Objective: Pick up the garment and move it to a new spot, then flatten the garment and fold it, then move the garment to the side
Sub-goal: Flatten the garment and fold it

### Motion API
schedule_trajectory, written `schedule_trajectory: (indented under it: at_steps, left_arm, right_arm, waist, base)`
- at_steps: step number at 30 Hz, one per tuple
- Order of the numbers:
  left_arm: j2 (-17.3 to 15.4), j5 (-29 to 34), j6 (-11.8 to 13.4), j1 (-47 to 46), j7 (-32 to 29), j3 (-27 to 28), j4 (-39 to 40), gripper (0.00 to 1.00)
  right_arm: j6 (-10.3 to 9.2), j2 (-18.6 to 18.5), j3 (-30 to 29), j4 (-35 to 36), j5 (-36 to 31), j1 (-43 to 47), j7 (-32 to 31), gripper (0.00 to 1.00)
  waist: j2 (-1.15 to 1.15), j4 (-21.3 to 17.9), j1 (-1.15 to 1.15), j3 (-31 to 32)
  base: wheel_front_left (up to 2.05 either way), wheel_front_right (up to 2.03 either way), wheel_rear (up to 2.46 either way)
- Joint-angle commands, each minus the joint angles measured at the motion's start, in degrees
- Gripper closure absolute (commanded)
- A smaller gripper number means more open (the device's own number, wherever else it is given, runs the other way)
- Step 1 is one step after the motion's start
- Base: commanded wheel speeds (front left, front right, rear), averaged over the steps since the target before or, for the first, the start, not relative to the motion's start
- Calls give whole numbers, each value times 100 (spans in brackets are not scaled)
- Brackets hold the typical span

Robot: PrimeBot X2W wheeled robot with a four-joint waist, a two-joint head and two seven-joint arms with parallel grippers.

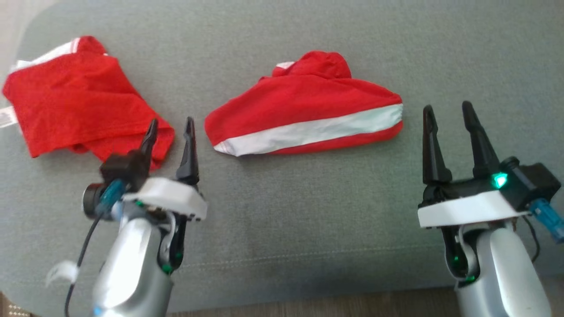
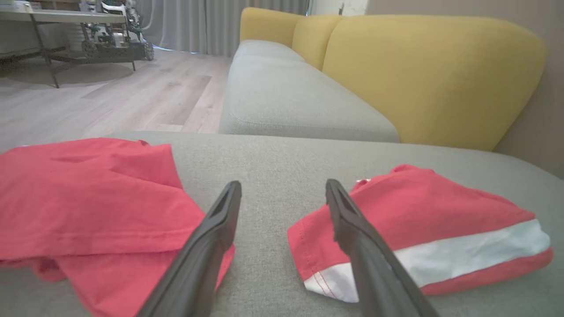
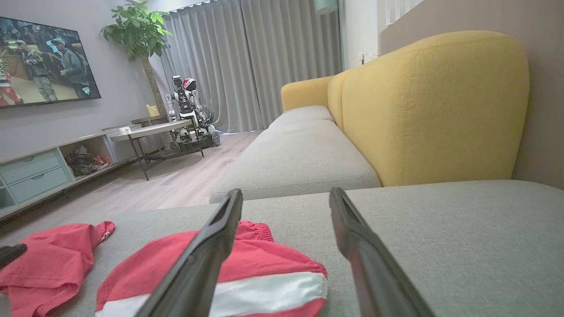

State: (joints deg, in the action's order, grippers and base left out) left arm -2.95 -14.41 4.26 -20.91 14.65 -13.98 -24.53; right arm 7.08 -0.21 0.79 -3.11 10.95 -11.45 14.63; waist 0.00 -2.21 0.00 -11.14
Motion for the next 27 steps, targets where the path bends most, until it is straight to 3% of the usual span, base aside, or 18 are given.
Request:
schedule_trajectory:
  at_steps: [1, 8, 13, 27]
  left_arm:
    - [-49, -14, -20, -74, 35, 241, 325, 0]
    - [4, -413, -135, 906, 35, 329, 1031, 0]
    - [6, -502, -100, 942, 35, 144, 1002, 0]
    - [7, -1045, -283, -66, 35, -397, -691, 0]
  right_arm:
    - [41, 21, 145, 162, -65, -5, 37, 0]
    - [41, 21, 131, 158, -109, 100, 37, 0]
    - [41, 21, 163, 156, -122, 100, 37, 0]
    - [41, 21, 231, 247, -104, -67, 37, 0]
  waist:
    - [0, 66, 0, 75]
    - [0, 168, 0, 221]
    - [0, 144, 0, 213]
    - [0, -268, 0, -317]
  base:
    - [0, 0, 0]
    - [0, 0, 0]
    - [0, 0, 0]
    - [0, 0, 0]
